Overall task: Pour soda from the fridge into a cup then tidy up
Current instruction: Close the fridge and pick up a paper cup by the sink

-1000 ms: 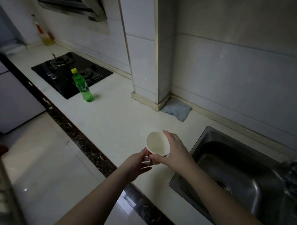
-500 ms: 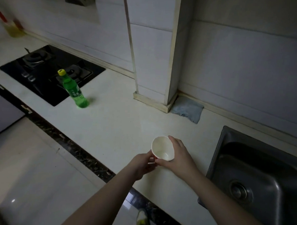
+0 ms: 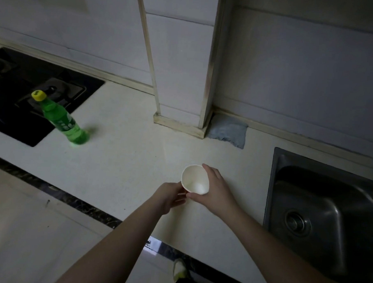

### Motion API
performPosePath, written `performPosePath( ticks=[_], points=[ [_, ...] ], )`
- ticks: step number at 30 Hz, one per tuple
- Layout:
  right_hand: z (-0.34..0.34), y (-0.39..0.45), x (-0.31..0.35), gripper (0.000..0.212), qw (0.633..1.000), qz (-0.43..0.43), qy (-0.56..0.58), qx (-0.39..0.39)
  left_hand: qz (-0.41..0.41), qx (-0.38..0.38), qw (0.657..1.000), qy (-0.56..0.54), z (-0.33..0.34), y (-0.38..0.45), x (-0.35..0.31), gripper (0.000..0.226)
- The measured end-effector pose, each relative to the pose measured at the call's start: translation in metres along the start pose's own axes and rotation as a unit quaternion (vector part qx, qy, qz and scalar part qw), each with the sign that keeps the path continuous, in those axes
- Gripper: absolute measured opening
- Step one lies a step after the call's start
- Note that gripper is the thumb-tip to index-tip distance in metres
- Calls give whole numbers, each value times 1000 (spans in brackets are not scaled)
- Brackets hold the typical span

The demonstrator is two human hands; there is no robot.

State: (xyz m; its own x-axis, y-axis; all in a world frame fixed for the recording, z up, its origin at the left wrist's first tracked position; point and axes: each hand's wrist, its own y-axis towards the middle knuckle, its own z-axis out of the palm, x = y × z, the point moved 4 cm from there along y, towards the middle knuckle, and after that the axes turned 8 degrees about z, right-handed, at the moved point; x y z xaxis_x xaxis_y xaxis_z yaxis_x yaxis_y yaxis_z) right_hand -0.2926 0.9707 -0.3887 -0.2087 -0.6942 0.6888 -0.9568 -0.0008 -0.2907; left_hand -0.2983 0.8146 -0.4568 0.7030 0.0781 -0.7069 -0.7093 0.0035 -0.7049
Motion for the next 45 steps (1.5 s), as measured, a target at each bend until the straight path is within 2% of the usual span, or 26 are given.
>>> performPosePath(
  ticks=[5, 19, 25, 30, 31, 33, 37, 39, 41, 45],
  points=[
    [8, 5, -6, 103, 1000, 15, -1, 0, 42, -13, 998, 34, 2, 8, -1, 17],
    [17, 5, -23, 110, 998, 49, 43, 23, 59, 1, 995, 80, 4, 8, 2, 11],
    [4, 1, -26, 115, 999, 28, 11, 24, 77, -10, 990, 119, 1, 5, 3, 12],
    [-8, -12, -27, 106, 999, -8, -43, 15, 133, -33, 979, 152, -2, -9, -5, 23],
    [-10, -16, -26, 101, 998, -15, -52, 14, 157, -42, 970, 184, -3, -13, -8, 25],
    [-15, -24, -24, 89, 997, -26, -70, 4, 224, -61, 928, 291, -5, -25, -18, 30],
    [-24, -39, -18, 71, 987, -74, -143, -24, 368, -105, 802, 458, -1, -57, -31, 40],
    [-27, -48, -16, 65, 981, -89, -173, -25, 421, -123, 732, 522, 3, -74, -31, 53],
    [-29, -57, -15, 58, 978, -99, -184, -24, 442, -146, 680, 566, 3, -88, -28, 63],
    [-34, -75, -15, 55, 961, -135, -239, -42, 402, -170, 616, 656, 3, -114, -18, 73]
  ],
)
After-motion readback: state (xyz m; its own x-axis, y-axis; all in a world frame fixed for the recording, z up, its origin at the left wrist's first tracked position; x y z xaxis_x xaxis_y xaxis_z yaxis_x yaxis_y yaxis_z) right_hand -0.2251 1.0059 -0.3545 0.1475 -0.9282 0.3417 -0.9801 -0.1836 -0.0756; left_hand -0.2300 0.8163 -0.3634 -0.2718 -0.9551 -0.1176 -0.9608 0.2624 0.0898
